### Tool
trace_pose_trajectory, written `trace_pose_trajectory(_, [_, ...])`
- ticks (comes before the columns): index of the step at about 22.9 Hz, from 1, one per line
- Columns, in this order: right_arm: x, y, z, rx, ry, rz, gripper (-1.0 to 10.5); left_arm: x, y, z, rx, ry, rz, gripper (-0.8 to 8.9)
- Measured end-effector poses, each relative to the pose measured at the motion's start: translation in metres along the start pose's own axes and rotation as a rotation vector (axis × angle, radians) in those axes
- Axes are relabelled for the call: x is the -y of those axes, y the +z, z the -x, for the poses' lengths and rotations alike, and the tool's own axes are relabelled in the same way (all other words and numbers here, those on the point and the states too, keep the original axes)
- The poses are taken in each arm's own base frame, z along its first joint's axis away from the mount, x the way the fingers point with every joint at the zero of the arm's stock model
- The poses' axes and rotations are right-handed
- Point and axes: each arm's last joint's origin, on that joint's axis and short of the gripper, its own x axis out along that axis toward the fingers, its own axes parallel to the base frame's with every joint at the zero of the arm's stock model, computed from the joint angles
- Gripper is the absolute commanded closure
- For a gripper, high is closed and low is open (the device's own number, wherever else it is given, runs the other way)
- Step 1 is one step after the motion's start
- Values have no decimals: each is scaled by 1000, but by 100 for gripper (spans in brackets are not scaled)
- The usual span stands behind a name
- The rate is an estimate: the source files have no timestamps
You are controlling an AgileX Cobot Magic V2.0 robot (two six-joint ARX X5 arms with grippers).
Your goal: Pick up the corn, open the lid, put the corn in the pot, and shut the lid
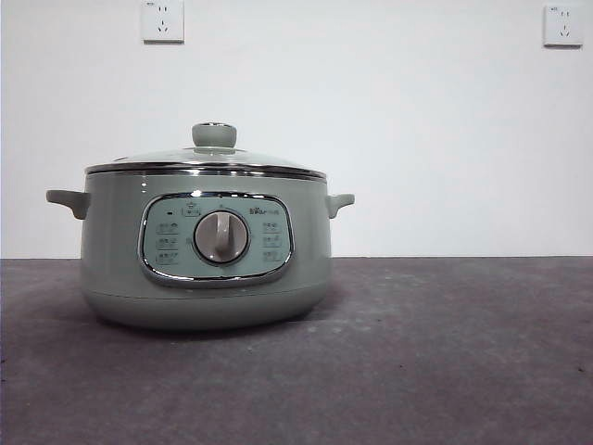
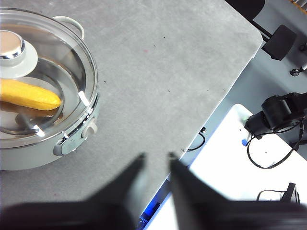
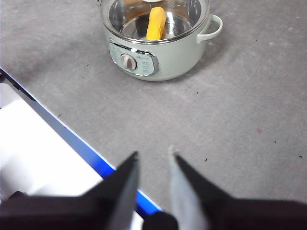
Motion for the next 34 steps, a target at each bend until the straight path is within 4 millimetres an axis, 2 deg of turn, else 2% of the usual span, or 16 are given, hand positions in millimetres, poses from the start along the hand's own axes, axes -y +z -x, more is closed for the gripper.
trace_pose_trajectory(21, [2, 0, 0, 8, -56, -5, 946, 0, 0, 0, 0, 0, -1, 817])
trace_pose_trajectory(27, [2, 0, 0, 8, -56, -5, 946, -1, 2, 0, 16, 41, -49, 817])
trace_pose_trajectory(29, [2, 0, 0, 8, -56, -5, 946, -4, 10, 1, 92, 109, -114, 817])
trace_pose_trajectory(30, [2, 0, 0, 8, -56, -5, 946, -7, 17, 8, 187, 185, -166, 817])
trace_pose_trajectory(32, [2, 0, 0, 8, -56, -5, 946, -10, 24, 29, 383, 317, -273, 817])
trace_pose_trajectory(34, [2, 0, 0, 7, -56, -5, 946, -6, 17, 53, 568, 409, -377, 817])
